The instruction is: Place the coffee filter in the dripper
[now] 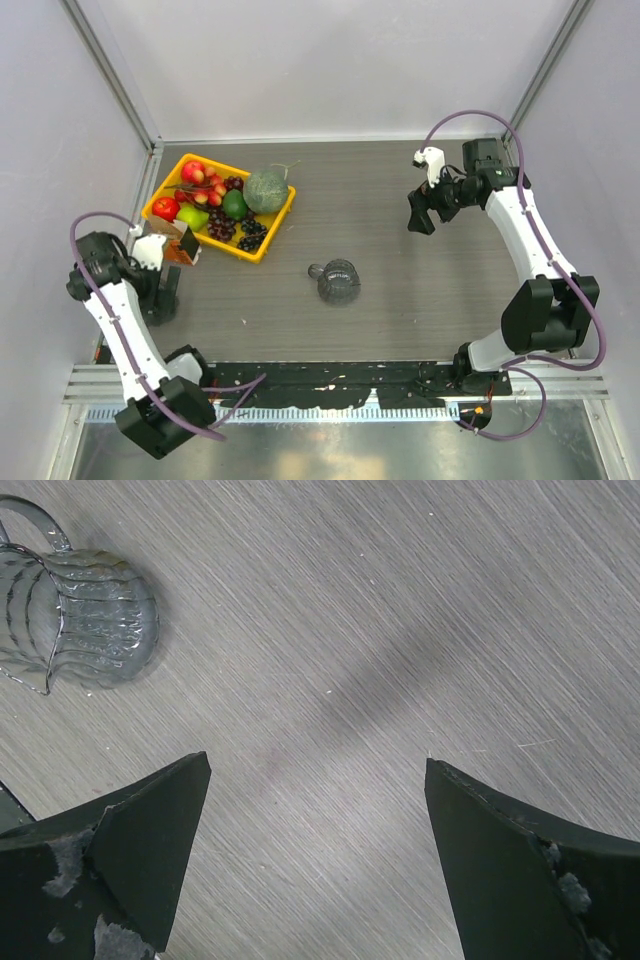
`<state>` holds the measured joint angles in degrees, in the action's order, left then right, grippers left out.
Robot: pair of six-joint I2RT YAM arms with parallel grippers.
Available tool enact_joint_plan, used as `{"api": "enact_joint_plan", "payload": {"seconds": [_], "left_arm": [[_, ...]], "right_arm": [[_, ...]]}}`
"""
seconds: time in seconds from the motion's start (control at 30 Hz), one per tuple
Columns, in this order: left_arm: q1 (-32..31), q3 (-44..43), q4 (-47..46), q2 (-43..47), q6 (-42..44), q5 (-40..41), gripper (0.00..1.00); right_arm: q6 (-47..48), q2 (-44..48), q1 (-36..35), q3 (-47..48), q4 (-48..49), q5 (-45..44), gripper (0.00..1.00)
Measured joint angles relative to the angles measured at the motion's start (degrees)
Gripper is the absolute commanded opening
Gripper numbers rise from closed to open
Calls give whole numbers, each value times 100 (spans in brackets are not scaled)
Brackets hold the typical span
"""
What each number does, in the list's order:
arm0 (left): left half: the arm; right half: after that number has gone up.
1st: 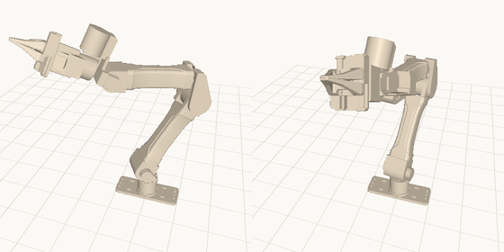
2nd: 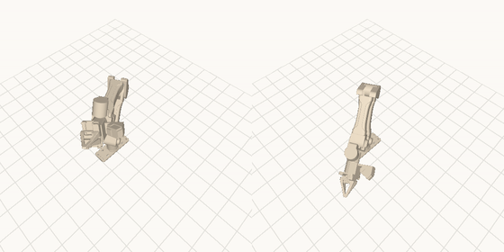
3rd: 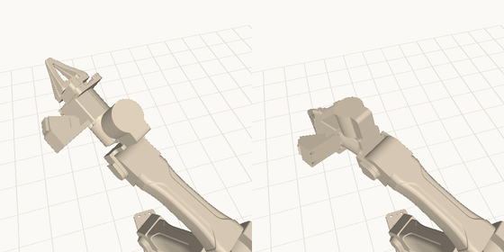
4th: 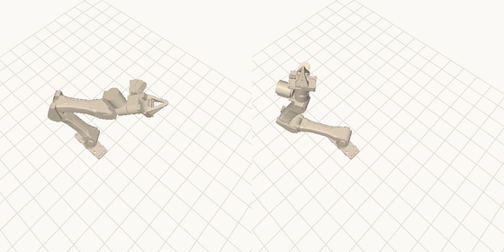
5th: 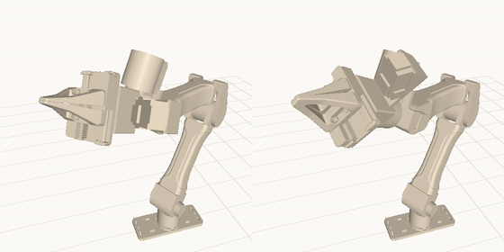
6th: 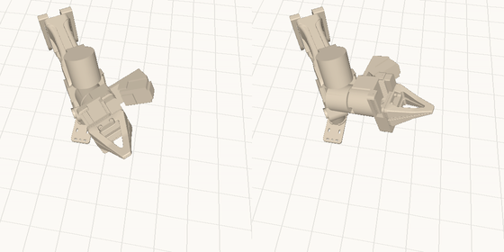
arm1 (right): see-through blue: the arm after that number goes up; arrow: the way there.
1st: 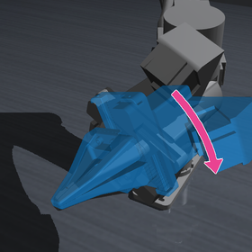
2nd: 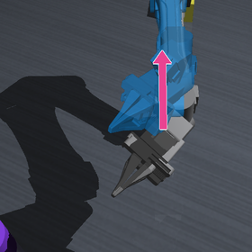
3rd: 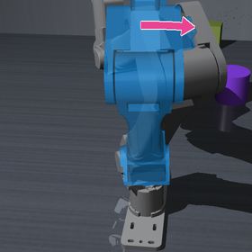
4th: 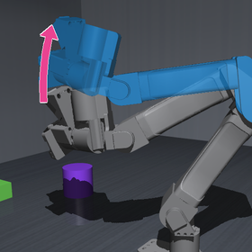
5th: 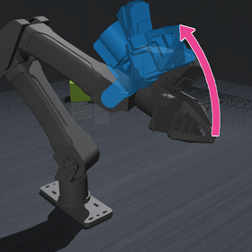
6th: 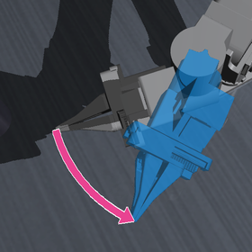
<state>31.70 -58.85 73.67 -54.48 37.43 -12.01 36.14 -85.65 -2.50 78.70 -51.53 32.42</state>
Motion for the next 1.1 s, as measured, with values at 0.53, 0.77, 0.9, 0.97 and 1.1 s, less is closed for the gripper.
{"api": "enact_joint_plan", "payload": {"seconds": [0.53, 0.77, 0.9, 0.97, 1.1], "left_arm": [[1843, 1346, -634, 116, 863, 234, 75], [2138, 1351, -1137, -435, 1113, 52, 72], [2151, 1373, -1423, -645, 1104, -114, 70], [2155, 1456, -1613, -691, 1088, -184, 64], [2157, 1596, -1899, -861, 962, -282, 60]], "right_arm": [[-37, -251, 0, 291, -208, 72, 96], [-26, -251, 0, 389, -343, 72, 95], [-26, -251, 0, 485, -433, 70, 96], [-26, -251, 0, 549, -435, 70, 95], [-26, -251, 0, 632, -444, 68, 95]]}}
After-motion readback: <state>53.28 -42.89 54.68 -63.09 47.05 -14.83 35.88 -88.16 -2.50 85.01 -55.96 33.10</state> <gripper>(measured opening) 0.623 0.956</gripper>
